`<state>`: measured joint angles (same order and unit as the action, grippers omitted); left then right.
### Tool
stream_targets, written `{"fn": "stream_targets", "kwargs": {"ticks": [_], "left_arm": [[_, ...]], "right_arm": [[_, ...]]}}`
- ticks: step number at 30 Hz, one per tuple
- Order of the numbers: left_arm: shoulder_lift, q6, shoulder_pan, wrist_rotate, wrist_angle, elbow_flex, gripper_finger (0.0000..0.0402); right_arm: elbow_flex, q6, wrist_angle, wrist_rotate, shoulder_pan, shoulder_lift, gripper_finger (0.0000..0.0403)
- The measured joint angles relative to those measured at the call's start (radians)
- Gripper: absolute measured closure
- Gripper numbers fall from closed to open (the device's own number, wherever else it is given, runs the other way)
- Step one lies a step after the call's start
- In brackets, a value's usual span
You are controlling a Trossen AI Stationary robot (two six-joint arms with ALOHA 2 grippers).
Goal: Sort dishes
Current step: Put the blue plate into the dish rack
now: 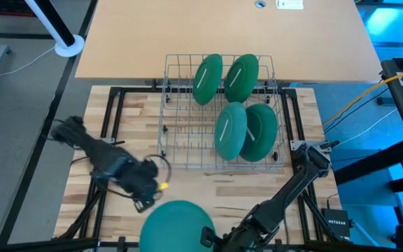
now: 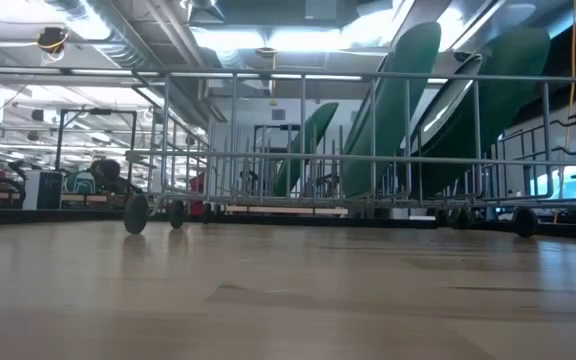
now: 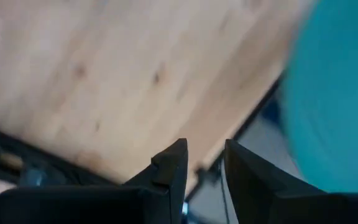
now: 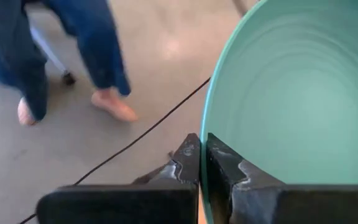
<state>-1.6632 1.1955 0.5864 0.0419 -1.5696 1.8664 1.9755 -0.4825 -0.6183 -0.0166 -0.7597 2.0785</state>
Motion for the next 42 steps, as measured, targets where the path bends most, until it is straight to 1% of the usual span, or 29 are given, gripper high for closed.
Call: {"fn": "stream_targets", "kwargs": {"ticks": [4, 7, 8, 11, 14, 16, 18, 22, 25, 27, 30, 34, 37, 40, 42], "left_arm": [[0.113, 0.107, 0.102, -0.269, 0.001, 0.000, 0.0305], [0.165, 0.126, 0.184, -0.456, 0.000, 0.000, 0.0308], [0.174, 0.129, 0.210, -0.518, 0.000, 0.000, 0.0309], [0.186, 0.137, 0.269, -0.684, 0.001, -0.003, 0.0309], [0.183, 0.131, 0.303, -0.772, 0.000, -0.017, 0.0307], [0.174, 0.132, 0.312, -0.786, 0.000, -0.032, 0.0308], [0.168, 0.136, 0.316, -0.789, 0.003, -0.054, 0.0309], [0.163, 0.143, 0.315, -0.790, 0.018, -0.129, 0.0307], [0.162, 0.163, 0.316, -0.790, 0.022, -0.196, 0.0307], [0.162, 0.205, 0.320, -0.790, 0.023, -0.240, 0.0307], [0.162, 0.269, 0.330, -0.790, 0.022, -0.301, 0.0307], [0.162, 0.375, 0.349, -0.790, 0.021, -0.372, 0.0306], [0.162, 0.449, 0.364, -0.789, 0.030, -0.416, 0.0306], [0.162, 0.505, 0.380, -0.790, 0.058, -0.447, 0.0306], [0.162, 0.535, 0.391, -0.790, 0.085, -0.463, 0.0306]], "right_arm": [[0.203, -0.021, -0.104, -0.044, 0.000, 0.000, 0.0393], [0.369, -0.025, -0.160, -0.101, 0.001, 0.000, 0.0393], [0.383, -0.037, -0.138, -0.141, 0.001, -0.013, 0.0393], [0.309, -0.098, 0.041, -0.248, 0.012, -0.120, 0.0393], [0.307, -0.101, 0.146, -0.354, 0.041, -0.198, 0.0393], [0.309, -0.105, 0.239, -0.401, 0.069, -0.236, 0.0393], [0.309, -0.105, 0.328, -0.410, 0.109, -0.258, 0.0393], [0.307, -0.071, 0.486, -0.378, 0.203, -0.264, 0.0393], [0.306, 0.010, 0.552, -0.345, 0.276, -0.264, 0.0393], [0.306, 0.052, 0.571, -0.311, 0.321, -0.264, 0.0393], [0.306, 0.130, 0.567, -0.276, 0.373, -0.264, 0.0393], [0.305, 0.185, 0.536, -0.247, 0.425, -0.264, 0.0393], [0.282, 0.194, 0.466, -0.250, 0.459, -0.266, 0.0393], [0.249, 0.254, 0.347, -0.244, 0.482, -0.263, 0.0393], [0.213, 0.271, 0.305, -0.234, 0.492, -0.261, 0.0393]]}}
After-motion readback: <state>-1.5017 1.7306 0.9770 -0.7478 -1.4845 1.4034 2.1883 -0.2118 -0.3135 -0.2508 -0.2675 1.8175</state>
